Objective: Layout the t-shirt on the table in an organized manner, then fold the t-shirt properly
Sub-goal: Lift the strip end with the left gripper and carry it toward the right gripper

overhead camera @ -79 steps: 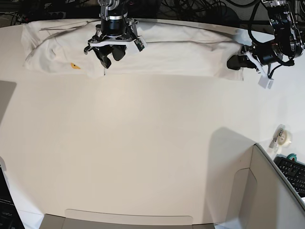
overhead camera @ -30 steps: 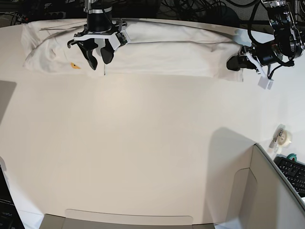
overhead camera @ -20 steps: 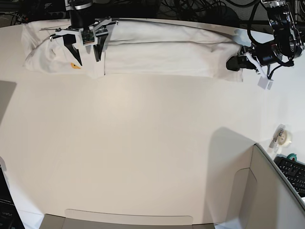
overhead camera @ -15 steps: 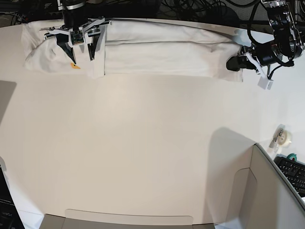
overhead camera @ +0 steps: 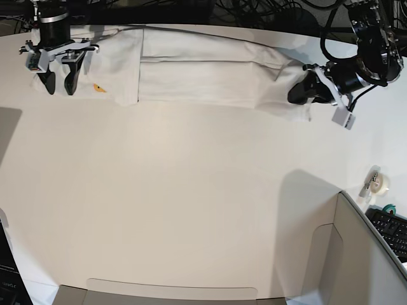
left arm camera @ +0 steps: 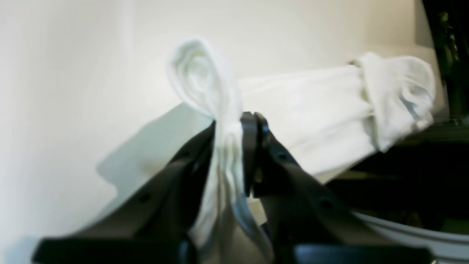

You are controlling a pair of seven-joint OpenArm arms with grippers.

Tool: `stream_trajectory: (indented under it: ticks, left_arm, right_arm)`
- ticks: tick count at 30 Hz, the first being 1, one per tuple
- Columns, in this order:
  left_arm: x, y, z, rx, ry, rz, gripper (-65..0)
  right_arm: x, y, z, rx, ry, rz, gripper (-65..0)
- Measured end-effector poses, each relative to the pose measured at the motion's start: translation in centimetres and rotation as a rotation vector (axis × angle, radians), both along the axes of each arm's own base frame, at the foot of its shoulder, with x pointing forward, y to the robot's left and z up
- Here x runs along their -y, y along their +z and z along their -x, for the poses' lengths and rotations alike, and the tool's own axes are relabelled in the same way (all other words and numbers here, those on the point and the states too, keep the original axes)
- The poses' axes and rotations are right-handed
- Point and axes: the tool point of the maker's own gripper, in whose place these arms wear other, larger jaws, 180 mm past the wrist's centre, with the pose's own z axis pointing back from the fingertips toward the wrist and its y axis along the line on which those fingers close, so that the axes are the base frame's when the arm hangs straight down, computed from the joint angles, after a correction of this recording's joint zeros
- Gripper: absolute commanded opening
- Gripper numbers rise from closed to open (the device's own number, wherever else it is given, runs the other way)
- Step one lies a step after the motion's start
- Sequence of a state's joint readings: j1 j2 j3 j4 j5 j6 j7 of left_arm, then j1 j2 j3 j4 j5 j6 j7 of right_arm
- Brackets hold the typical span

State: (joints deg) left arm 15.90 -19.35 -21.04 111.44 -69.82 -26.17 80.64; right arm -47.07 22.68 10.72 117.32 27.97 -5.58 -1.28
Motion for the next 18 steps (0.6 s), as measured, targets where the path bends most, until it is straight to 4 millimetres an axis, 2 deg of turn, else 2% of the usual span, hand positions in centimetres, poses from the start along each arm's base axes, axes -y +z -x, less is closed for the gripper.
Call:
stream_trajectory:
  ticks: [3, 8, 11, 13, 16, 18]
  left_arm:
    - [3.3, 0.8, 0.3, 0.03, -0.07, 0.04, -65.0]
    - [8.6, 0.9, 1.6, 0.019, -0.202, 0.118, -65.0]
    - [11.9, 1.2, 2.1, 0.021, -0.294, 0.165, -65.0]
    - [14.3, 2.1, 1.8, 0.045, -0.34, 0.215, -65.0]
    - [16.9, 3.0, 1.3, 0.079, -0.38, 0.245, -65.0]
    - [18.0, 2.7, 1.4, 0.07, -0.398, 0.237, -65.0]
  right_arm:
    - [3.7, 1.0, 0.9, 0.003, -0.1, 0.036, -37.1]
    - [6.7, 1.1, 1.7, -0.056, -0.175, 0.008, -37.1]
    - [7.3, 1.6, 2.0, -0.056, -0.169, -0.03, -37.1]
    - [7.9, 1.4, 2.9, -0.081, -0.191, -0.056, -37.1]
    - [9.4, 1.6, 4.2, -0.111, -0.234, -0.057, -37.1]
    - [10.2, 2.0, 4.7, -0.113, -0.254, -0.049, -37.1]
